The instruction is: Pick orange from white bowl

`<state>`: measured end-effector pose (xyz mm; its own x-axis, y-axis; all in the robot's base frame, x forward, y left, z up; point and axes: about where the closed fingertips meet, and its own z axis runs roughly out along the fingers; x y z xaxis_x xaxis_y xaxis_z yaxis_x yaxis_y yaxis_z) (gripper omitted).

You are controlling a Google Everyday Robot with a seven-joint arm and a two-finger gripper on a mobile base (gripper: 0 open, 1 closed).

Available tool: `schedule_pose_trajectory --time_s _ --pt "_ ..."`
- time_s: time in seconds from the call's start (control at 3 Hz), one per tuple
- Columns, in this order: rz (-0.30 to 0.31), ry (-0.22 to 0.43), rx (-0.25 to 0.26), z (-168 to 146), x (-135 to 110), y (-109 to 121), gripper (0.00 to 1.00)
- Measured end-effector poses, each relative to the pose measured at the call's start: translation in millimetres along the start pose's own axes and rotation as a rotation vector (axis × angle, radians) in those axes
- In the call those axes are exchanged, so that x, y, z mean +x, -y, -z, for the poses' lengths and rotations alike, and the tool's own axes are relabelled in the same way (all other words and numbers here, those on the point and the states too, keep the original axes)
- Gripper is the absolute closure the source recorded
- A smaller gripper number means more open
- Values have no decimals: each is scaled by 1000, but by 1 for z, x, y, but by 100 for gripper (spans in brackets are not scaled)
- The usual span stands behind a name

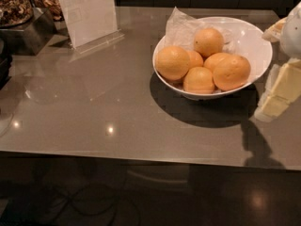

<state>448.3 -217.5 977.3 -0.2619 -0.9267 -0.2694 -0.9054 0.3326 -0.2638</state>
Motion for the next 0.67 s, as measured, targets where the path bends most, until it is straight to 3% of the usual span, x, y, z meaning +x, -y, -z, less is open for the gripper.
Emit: schedule_pose_trajectory --time_s 0.33,0.67 --pt "-130 109 13 -15 -13 29 0" --pt "-234 185 -33 -40 -29 61 0"
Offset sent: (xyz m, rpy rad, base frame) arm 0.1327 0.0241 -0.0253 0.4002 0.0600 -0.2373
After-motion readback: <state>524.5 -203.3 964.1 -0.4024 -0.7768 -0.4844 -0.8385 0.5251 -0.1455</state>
